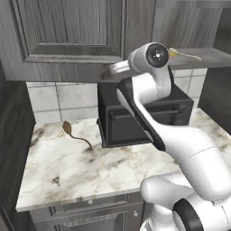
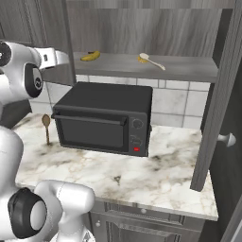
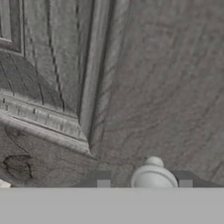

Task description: Pick the sponge and dish brush from the cabinet and place them on the counter.

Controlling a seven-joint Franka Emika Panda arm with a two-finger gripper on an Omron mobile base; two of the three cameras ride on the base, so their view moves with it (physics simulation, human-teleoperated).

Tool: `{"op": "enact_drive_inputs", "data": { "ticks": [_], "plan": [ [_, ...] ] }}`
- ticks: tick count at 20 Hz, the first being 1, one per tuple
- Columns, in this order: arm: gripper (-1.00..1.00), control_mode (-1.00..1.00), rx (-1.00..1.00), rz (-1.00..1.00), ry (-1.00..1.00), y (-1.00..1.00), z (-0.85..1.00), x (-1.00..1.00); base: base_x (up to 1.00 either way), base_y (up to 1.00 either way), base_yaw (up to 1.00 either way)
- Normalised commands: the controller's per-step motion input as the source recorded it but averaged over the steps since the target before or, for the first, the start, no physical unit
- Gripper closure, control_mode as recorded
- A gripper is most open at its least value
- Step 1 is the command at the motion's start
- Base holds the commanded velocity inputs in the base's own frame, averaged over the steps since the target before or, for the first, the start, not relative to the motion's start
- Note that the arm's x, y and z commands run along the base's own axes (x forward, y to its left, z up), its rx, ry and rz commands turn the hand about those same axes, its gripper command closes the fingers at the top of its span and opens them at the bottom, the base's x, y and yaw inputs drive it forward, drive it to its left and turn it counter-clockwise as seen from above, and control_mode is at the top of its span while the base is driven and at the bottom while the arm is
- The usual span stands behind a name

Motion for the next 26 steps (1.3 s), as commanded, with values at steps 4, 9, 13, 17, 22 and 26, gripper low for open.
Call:
{"op": "enact_drive_inputs", "data": {
  "ticks": [4,9,13,17,22,26],
  "plan": [
    [1.00,-1.00,-0.06,-0.05,0.03,0.79,-0.32,-0.67,0.00,0.00,0.00],
    [1.00,-1.00,-0.03,-0.04,0.01,0.75,-0.32,-0.60,0.00,0.00,0.00],
    [1.00,-1.00,-0.04,-0.04,0.02,0.80,-0.35,-0.51,0.00,0.00,0.00],
    [1.00,-1.00,-0.06,-0.04,0.05,0.72,-0.37,-0.29,0.00,0.00,0.00],
    [1.00,-1.00,-0.09,-0.03,0.04,0.67,-0.38,-0.27,0.00,0.00,0.00],
    [-1.00,-1.00,-0.10,-0.03,0.02,0.69,-0.43,-0.31,0.00,0.00,0.00]
  ]
}}
